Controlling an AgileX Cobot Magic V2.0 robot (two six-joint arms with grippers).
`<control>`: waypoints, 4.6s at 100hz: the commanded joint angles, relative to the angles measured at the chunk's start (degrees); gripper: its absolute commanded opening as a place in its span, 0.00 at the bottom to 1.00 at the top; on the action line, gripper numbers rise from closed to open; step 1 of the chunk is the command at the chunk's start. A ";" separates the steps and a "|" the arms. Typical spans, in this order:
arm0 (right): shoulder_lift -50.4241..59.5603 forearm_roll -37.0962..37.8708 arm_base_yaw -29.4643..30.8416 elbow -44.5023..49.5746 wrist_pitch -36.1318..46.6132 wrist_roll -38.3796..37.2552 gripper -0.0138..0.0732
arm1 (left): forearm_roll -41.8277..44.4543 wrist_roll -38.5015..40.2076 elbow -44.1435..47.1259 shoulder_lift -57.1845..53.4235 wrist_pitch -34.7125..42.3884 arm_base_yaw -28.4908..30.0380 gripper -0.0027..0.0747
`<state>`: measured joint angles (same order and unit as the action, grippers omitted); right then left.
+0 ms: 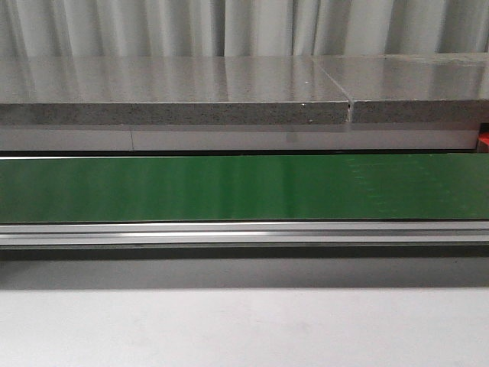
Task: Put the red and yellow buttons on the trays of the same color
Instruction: 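Lower the left gripper onto a red button in the pile and grasp it, then lift the red button with the left gripper and set it on the belt, then lower the left gripper onto a yellow button in the pile and grasp it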
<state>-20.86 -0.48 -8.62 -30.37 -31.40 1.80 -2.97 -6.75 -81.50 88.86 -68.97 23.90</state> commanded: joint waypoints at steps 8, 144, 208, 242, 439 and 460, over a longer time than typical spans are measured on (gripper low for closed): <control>-0.21 0.48 -0.13 -1.41 3.99 0.20 0.08 | 1.05 -0.10 -2.42 -1.03 0.53 -6.60 0.30; -0.21 0.48 -0.13 -1.41 3.99 0.20 0.08 | -1.19 -0.10 -2.89 5.88 7.18 -13.69 0.65; -0.21 0.48 -0.13 -1.41 3.99 0.20 0.08 | -0.93 6.39 -2.76 0.13 1.78 0.98 0.65; -0.21 0.48 -0.13 -1.41 3.99 0.20 0.08 | 0.46 7.49 -2.76 5.95 0.39 5.28 0.65; -0.21 0.48 -0.13 -1.41 3.99 0.20 0.08 | 3.69 7.48 -2.87 2.23 5.65 1.68 0.24; -0.21 0.48 -0.13 -1.41 3.99 0.20 0.08 | 3.97 5.96 -2.87 0.09 5.55 -5.53 0.24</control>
<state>-20.86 -0.48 -8.62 -30.37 -31.40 1.80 1.44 0.00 -82.74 91.39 -64.60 21.15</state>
